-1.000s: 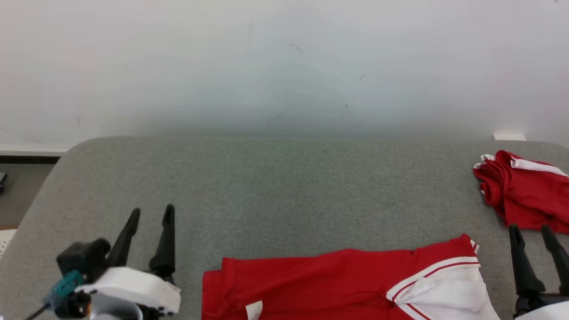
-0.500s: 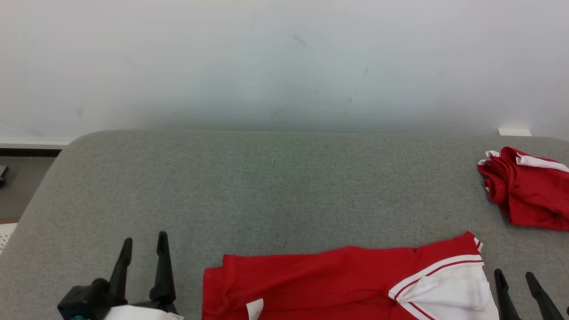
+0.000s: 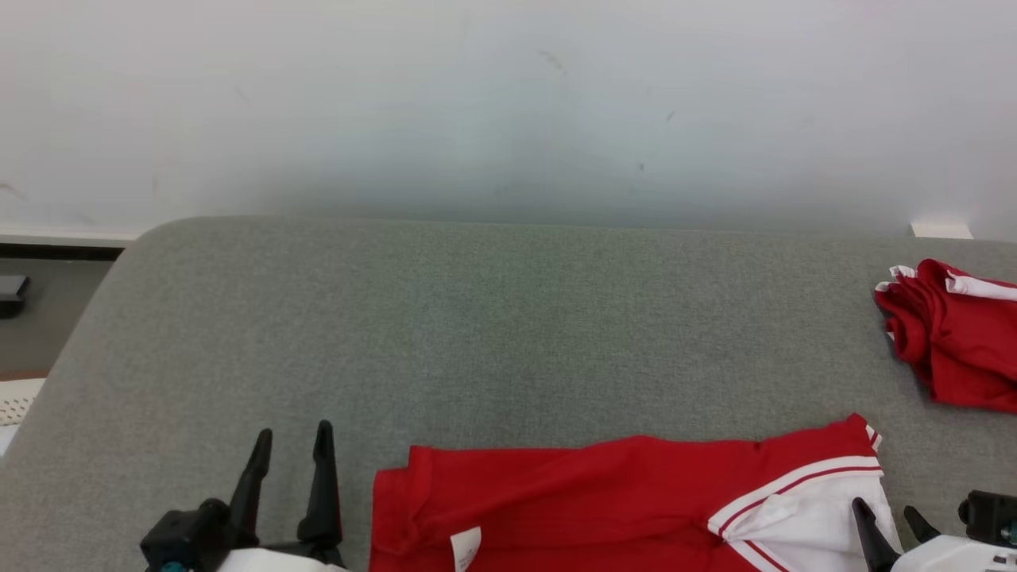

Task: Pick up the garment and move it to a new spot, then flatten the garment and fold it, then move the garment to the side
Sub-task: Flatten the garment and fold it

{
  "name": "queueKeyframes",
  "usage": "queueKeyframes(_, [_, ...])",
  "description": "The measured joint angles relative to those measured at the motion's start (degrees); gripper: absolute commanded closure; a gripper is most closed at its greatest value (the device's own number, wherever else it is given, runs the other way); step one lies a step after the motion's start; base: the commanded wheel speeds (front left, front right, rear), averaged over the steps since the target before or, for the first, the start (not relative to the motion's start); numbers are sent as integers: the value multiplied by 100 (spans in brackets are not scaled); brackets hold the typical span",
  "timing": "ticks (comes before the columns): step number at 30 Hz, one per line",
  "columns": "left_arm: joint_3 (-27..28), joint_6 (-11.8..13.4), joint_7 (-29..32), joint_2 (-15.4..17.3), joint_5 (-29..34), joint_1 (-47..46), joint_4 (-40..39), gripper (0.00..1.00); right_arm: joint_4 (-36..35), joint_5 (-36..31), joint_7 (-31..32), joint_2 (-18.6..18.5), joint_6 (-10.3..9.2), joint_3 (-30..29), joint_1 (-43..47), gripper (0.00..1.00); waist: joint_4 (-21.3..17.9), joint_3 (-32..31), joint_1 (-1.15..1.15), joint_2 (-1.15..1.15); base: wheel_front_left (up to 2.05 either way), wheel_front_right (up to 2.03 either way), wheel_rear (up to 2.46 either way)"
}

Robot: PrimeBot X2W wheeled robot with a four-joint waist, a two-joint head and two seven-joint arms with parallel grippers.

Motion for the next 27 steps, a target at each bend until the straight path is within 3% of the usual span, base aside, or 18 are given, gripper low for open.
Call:
queueKeyframes(8, [123,-221,0,-124,152,-137,213,0,847,145,892,20,-9,137,-587,0,150,71,0,0,0,0,0])
queueKeyframes(13, [141,-274,0,-172,218,-149,319,0,832,510,1650,-114,-44,454,-723,0,213,33,0,0,0,0,0])
queueKeyframes(14, [141,-287,0,-182,220,-148,339,0,786,599,1797,-125,-45,485,-724,15,217,21,0,0,0,0,0])
queueKeyframes(15, [144,-291,1,-188,221,-148,359,0,749,664,1885,-134,-45,499,-720,54,221,8,0,0,0,0,0])
queueKeyframes(16, [146,-298,0,-193,223,-147,377,0,714,697,1963,-140,-45,513,-712,67,224,-5,-1,0,0,0,0])
queueKeyframes(17, [143,-298,0,-199,229,-144,388,0,670,712,2012,-151,-44,523,-700,91,225,-15,0,0,0,0,0])
queueKeyframes(18, [142,-299,0,-203,229,-144,397,0,631,717,2007,-151,-35,513,-685,100,225,-18,0,0,0,0,0])
queueKeyframes(27, [179,-341,0,-220,226,-134,478,0,495,478,1629,-301,3,113,-738,100,160,-6,0,0,0,0,0])
